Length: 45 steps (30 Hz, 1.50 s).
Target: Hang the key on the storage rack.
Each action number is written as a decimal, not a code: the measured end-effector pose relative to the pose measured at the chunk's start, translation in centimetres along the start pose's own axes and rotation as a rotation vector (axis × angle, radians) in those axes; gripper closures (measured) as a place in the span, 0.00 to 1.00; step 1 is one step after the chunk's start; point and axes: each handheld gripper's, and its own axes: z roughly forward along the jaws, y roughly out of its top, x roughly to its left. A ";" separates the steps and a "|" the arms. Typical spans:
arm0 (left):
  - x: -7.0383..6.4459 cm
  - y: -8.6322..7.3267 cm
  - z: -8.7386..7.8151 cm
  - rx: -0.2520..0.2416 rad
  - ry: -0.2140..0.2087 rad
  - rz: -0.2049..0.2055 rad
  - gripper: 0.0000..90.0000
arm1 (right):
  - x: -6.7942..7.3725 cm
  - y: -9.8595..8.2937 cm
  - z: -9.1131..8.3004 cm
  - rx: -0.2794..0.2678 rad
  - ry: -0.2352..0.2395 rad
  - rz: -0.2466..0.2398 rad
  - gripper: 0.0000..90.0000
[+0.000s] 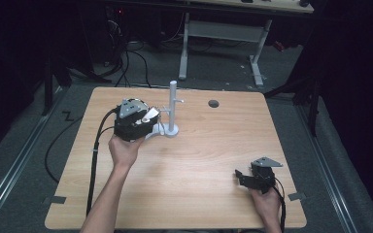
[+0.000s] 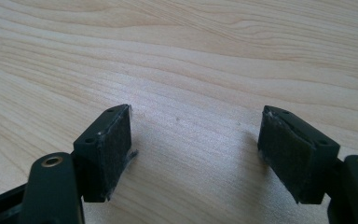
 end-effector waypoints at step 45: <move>0.1 3.1 -0.4 -0.069 0.002 -0.006 0.57 | 0.0 0.0 0.0 0.001 0.002 -0.002 0.28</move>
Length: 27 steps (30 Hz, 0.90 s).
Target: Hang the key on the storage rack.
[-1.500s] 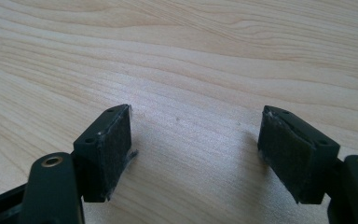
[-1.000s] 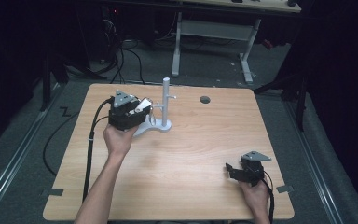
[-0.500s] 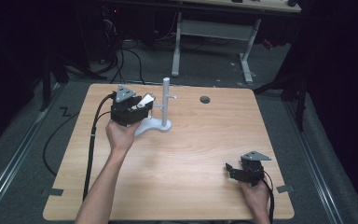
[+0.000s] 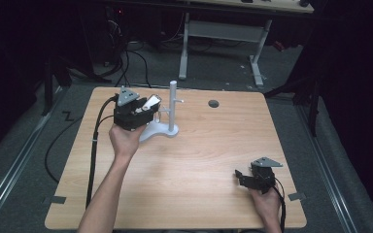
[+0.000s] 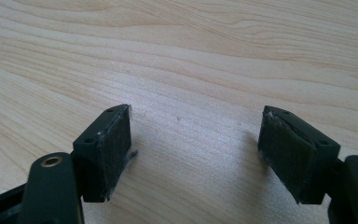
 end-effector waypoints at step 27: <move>-0.3 0.7 -0.2 -0.017 0.001 0.019 0.57 | 0.0 0.0 0.0 0.000 0.000 -0.002 0.28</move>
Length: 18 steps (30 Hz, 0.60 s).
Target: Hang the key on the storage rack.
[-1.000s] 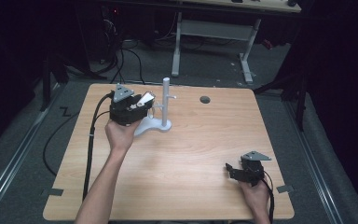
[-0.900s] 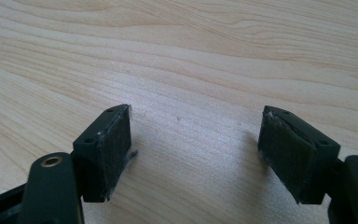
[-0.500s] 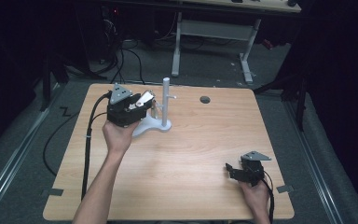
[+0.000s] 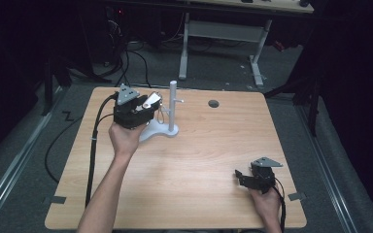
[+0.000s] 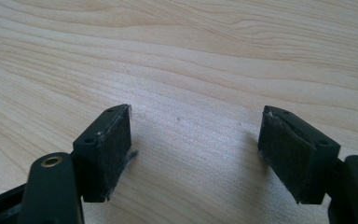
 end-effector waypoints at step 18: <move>0.4 0.0 1.1 -0.020 0.022 -0.017 0.57 | 0.0 0.0 0.0 0.000 0.000 0.000 0.28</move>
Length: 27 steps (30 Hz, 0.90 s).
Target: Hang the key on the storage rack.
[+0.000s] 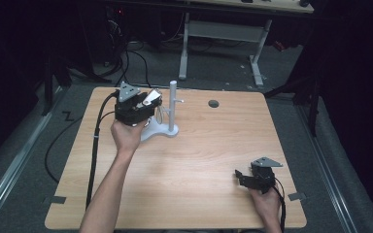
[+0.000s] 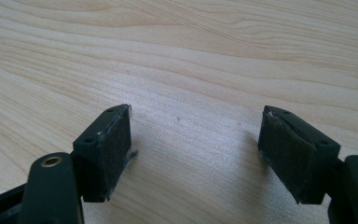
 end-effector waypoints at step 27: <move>0.7 -2.6 1.7 0.112 0.073 0.066 0.57 | 0.0 0.0 0.0 0.000 0.001 0.000 0.28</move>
